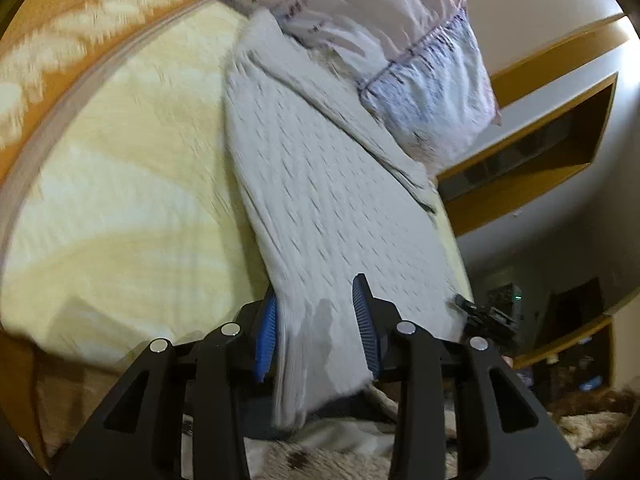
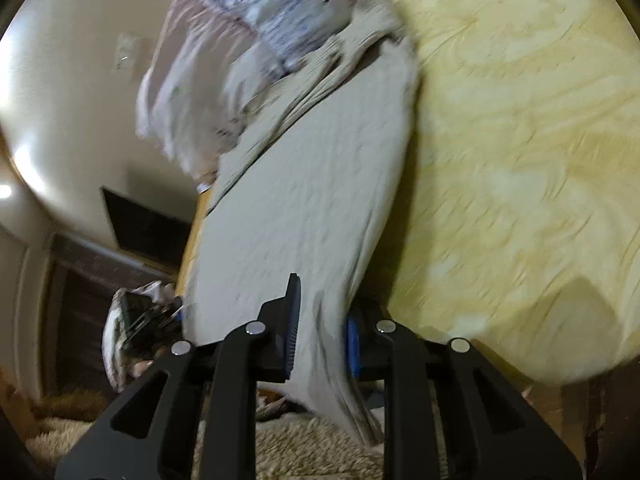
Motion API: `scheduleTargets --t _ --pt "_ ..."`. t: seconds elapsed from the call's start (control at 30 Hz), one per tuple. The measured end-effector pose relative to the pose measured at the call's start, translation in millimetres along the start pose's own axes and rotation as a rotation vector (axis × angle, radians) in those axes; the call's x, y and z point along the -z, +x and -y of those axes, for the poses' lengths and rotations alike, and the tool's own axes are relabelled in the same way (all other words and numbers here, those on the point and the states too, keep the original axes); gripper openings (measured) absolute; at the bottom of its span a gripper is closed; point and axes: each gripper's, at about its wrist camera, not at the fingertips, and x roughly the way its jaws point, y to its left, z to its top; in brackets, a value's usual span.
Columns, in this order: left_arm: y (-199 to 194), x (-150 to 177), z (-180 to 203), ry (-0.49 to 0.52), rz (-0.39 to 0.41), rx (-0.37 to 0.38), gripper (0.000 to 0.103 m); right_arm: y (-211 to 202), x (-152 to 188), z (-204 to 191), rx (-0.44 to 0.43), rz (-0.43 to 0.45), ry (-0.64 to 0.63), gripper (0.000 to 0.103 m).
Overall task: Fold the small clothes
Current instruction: 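Grasp the sweater hem with the left tool while the right tool grasps it too, then fold the hem up toward the collar with both tools and open them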
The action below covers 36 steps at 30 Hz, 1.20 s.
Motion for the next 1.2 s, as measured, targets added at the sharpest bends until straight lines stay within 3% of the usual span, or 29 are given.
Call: scheduleTargets --t 0.2,0.33,0.63,0.93,1.2 --pt "1 16 1 -0.016 -0.014 0.013 0.026 5 11 -6 -0.006 -0.030 -0.025 0.015" --pt "3 15 4 -0.006 -0.014 -0.031 0.011 4 10 -16 0.020 -0.014 -0.077 0.008" --pt "-7 -8 17 0.063 0.066 -0.073 0.007 -18 -12 -59 0.114 0.210 -0.290 0.007" --pt "-17 -80 46 0.165 0.240 -0.147 0.006 -26 -50 -94 0.235 0.433 -0.463 0.007" --pt "1 -156 69 0.224 0.326 -0.186 0.006 -14 -100 -111 0.278 0.510 -0.513 0.007"
